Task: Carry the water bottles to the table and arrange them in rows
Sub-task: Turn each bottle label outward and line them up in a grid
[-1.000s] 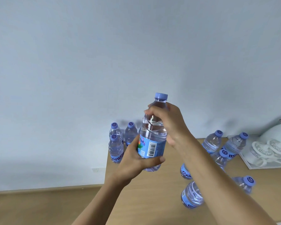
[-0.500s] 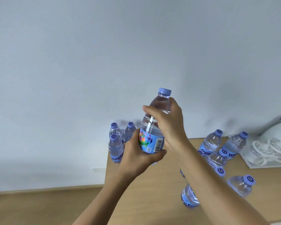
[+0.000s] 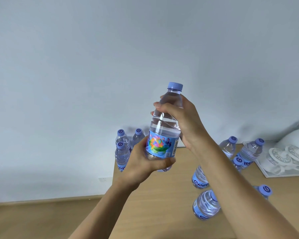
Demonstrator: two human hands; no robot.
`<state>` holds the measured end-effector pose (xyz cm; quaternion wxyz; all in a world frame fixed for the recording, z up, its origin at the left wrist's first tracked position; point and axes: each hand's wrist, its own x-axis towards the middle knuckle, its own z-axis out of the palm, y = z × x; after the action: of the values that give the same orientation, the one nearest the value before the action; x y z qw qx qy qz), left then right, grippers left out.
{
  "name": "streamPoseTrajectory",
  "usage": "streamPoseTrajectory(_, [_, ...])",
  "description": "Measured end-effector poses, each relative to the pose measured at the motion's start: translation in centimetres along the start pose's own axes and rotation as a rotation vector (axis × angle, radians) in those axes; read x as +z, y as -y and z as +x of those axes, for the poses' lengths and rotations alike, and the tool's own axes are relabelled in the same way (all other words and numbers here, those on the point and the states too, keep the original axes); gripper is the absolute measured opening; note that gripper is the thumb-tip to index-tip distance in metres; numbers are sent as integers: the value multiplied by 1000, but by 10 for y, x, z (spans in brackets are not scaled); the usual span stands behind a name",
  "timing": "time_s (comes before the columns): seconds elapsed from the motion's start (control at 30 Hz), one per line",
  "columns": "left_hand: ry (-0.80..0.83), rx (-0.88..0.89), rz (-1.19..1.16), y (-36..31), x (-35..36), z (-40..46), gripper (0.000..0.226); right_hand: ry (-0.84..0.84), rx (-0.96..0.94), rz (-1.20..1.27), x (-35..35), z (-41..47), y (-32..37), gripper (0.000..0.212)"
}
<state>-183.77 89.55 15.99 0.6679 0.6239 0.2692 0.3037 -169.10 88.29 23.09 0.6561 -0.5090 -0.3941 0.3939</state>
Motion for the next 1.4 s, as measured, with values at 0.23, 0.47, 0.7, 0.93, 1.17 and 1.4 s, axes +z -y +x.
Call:
streamPoseTrajectory(0.23, [-208, 53, 108, -1, 10, 0, 55, -189, -44, -39, 16, -7, -5, 34])
streamPoseTrajectory(0.47, [62, -59, -43, -13, -2, 0, 55, -65, -15, 90, 11, -1, 3, 27])
streamPoseTrajectory(0.7, [94, 8, -81, -19, -4, -2, 55, 166, 18, 227, 1, 3, 10, 26])
streamPoseTrajectory(0.93, [-162, 78, 46, -16, 5, -5, 49, -12, -54, -48, 8, 0, 5, 27])
streamPoseTrajectory(1.17, [-214, 82, 113, -11, 10, -7, 55, -110, -29, 17, 15, -4, 4, 27])
streamPoseTrajectory(1.4, [-48, 12, -42, -14, 4, -5, 63, 48, -48, 128, 7, -2, 10, 28])
